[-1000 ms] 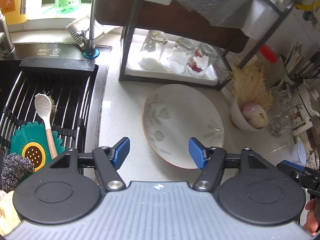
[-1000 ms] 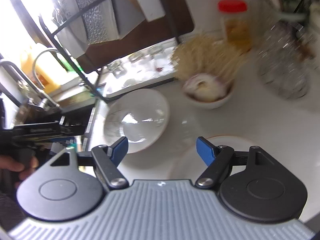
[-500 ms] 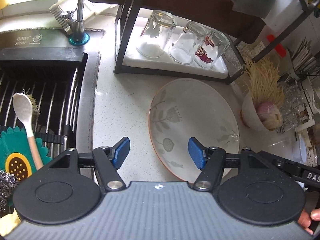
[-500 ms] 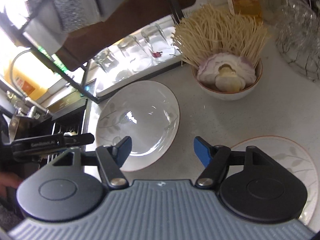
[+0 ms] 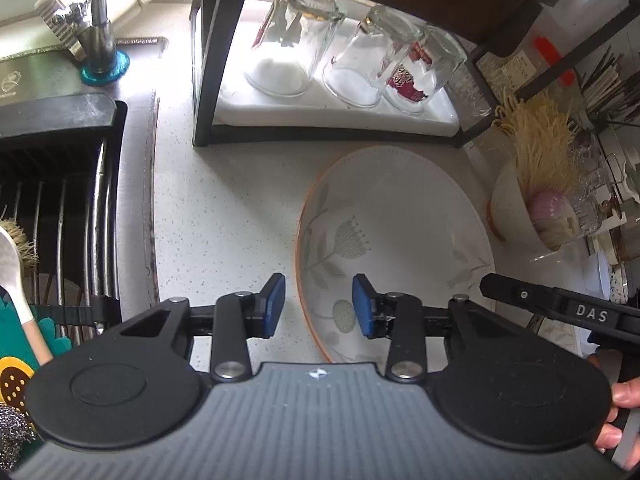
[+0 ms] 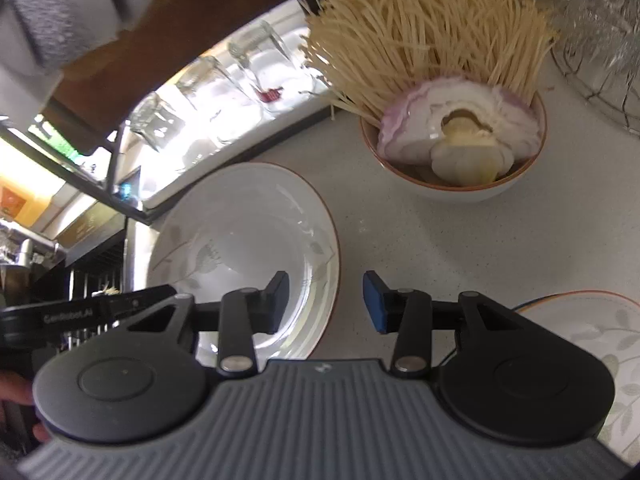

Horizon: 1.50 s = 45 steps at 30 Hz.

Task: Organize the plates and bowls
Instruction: 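Close both grippers on the rim of the second white plate, then carry the second white plate with both grippers and lower it onto the stack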

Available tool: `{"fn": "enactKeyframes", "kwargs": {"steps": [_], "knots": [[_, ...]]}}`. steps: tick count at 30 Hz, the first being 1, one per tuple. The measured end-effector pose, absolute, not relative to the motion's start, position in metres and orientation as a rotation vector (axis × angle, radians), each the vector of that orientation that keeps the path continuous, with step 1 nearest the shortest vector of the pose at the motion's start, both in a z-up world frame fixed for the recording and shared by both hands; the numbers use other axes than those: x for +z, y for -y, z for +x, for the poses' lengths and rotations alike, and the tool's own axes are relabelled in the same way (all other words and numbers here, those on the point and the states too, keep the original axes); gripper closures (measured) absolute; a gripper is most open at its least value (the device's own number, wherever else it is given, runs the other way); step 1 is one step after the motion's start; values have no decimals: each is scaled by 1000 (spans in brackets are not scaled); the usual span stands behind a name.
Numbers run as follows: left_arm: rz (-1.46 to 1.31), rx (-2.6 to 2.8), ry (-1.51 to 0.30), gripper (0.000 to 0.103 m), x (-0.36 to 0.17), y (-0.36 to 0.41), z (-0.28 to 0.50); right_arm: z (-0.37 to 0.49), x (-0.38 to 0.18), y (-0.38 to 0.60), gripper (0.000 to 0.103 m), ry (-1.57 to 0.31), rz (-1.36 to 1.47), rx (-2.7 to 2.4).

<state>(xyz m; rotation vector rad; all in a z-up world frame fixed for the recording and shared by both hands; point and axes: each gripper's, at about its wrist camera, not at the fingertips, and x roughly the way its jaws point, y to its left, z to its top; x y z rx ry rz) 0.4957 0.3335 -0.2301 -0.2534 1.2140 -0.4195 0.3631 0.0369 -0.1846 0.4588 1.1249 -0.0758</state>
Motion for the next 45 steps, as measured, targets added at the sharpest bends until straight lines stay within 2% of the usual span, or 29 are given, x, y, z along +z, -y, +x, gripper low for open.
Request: {"fn": "enactKeyframes", "kwargs": {"steps": [5, 12, 14, 29, 45], "knots": [[-286, -441, -1220, 77, -235, -333, 507, 372, -194, -40, 73, -1143, 448, -107], [-303, -451, -1225, 83, -244, -335, 510, 372, -198, -39, 87, -1131, 459, -102], [-300, -442, -1217, 87, -245, -334, 512, 372, -200, -42, 88, -1144, 452, -83], [-274, -447, -1190, 87, -227, -333, 504, 364, -185, -41, 87, -1128, 423, -35], [-227, -485, -1094, 90, -161, -316, 474, 316, -137, -31, 86, -1019, 448, -8]]}}
